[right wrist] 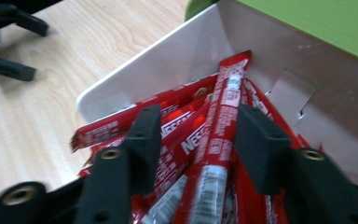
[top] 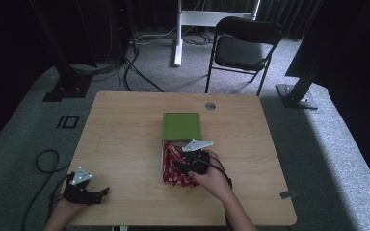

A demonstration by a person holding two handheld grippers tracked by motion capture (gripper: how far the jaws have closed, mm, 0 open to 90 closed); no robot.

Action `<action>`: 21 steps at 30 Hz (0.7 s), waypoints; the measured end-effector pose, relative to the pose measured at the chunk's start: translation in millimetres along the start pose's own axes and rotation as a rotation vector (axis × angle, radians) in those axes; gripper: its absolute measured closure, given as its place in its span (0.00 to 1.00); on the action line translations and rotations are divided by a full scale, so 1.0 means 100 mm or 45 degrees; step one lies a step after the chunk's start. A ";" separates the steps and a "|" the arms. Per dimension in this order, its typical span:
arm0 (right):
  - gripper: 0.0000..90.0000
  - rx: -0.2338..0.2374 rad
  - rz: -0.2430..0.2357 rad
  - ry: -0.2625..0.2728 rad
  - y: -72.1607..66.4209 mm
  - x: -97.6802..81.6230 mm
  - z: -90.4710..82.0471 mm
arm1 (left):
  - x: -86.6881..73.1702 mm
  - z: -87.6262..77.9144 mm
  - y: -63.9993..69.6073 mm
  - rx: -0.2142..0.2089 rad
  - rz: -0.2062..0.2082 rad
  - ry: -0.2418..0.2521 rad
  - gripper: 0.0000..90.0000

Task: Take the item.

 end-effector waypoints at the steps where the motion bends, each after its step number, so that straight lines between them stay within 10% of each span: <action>1: 0.66 -0.009 -0.005 -0.005 0.00 0.00 0.01 | 0.00 0.00 0.00 0.000 0.000 0.000 0.01; 12: 0.73 -0.091 0.079 -0.083 0.01 0.00 0.15 | 0.00 0.00 0.00 0.000 0.000 0.001 0.01; 21: 0.73 -0.143 0.017 -0.164 -0.02 0.00 0.18 | 0.00 0.00 0.00 0.000 0.000 0.001 0.01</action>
Point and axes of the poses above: each handheld gripper's, and its own axes: z roughly forward along the jaws, x roughly out of its top, y roughly to its right, the point moved 5 cm from there along z, roughly forward along the jaws, and after that the axes turned 7 degrees about -x, right-handed, at the moved point
